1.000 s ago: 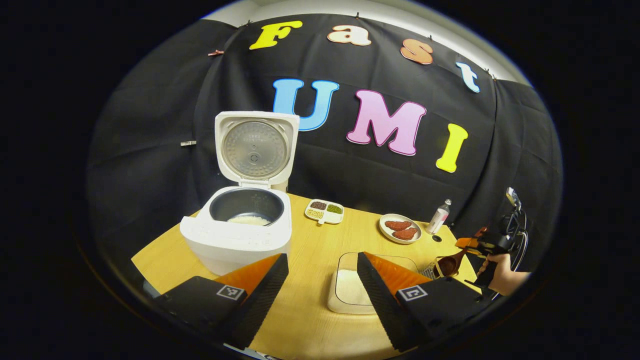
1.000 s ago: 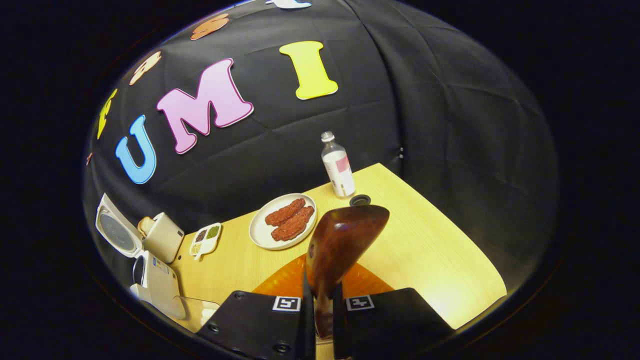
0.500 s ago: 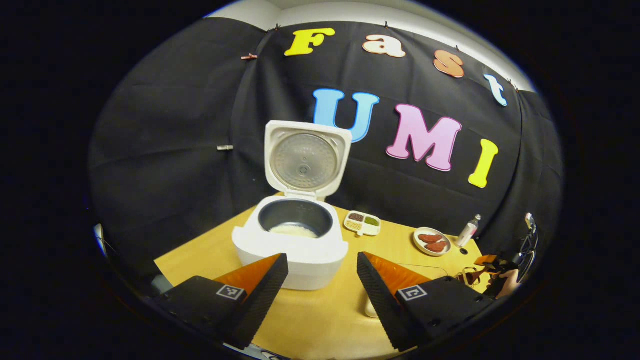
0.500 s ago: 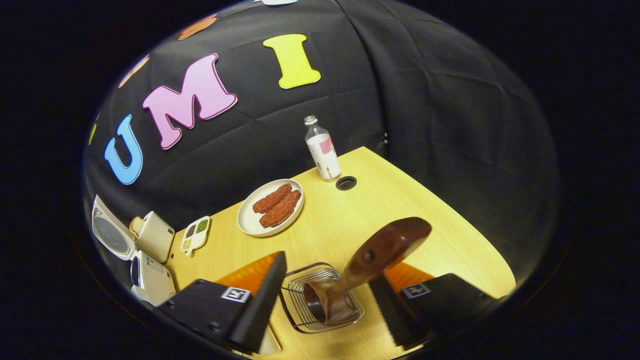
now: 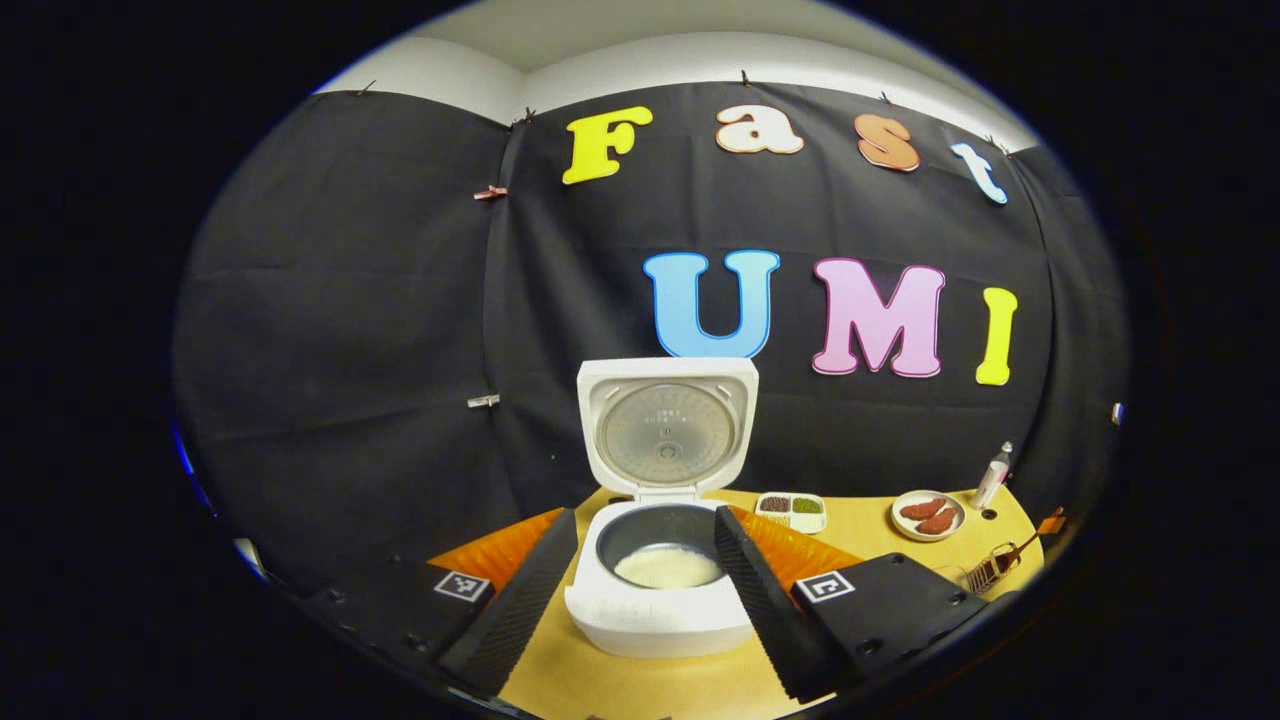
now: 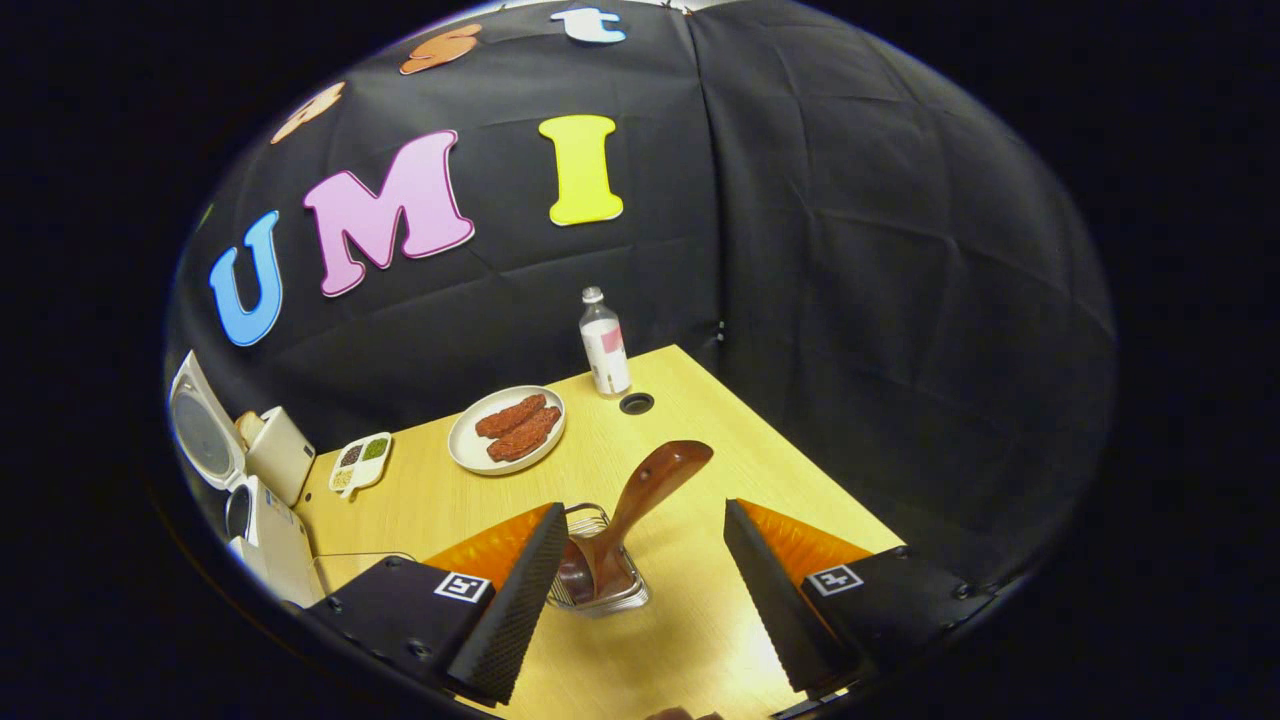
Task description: Close the left gripper, press the button to open the rice cooker; take a wooden spoon from the chopstick holder with the right hand, scoop a spoonful of rice and pour it into the rice cooker, then put the wooden spoon back into the chopstick holder.
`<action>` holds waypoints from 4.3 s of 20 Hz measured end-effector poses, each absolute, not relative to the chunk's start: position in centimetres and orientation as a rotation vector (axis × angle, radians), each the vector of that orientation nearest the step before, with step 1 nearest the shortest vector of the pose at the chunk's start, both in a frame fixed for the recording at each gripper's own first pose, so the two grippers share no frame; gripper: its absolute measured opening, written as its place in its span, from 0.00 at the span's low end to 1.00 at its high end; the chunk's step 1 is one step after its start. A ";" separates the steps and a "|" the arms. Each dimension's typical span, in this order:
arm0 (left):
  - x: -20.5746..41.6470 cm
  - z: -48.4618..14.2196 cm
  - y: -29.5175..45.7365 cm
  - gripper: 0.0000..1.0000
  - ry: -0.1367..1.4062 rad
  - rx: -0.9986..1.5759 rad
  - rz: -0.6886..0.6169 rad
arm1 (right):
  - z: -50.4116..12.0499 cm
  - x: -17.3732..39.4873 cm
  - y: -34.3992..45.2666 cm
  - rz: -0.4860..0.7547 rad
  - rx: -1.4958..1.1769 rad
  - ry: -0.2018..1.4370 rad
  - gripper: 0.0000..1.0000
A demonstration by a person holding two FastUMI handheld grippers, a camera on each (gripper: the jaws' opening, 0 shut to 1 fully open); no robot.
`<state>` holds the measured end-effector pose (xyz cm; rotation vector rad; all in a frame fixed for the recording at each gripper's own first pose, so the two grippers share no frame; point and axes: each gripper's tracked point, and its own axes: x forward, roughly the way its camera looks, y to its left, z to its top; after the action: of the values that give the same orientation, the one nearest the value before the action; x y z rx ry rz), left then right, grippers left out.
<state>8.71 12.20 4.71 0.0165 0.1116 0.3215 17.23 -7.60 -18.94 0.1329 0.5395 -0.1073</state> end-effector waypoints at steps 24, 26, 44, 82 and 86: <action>34.7 13.3 24.1 0.94 0.099 0.026 0.256 | -18.0 10.1 -0.9 0.017 -0.024 0.562 0.99; 36.2 11.0 24.2 0.93 0.145 -0.022 0.242 | -17.8 10.2 0.0 0.027 0.012 0.569 0.99; 34.9 5.9 18.7 0.95 0.366 -0.048 0.136 | -19.4 8.3 1.6 0.089 0.017 0.605 0.99; 15.6 -5.4 8.9 0.98 0.318 0.127 0.217 | -16.2 4.9 4.6 0.433 -0.084 0.507 0.99; 9.2 -0.1 5.8 0.98 0.161 0.110 0.143 | -12.2 2.8 5.5 0.360 -0.083 0.416 0.99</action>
<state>9.18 5.78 -0.09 0.1099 0.1611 0.1425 2.77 5.48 -12.19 -0.0832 0.4162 0.3599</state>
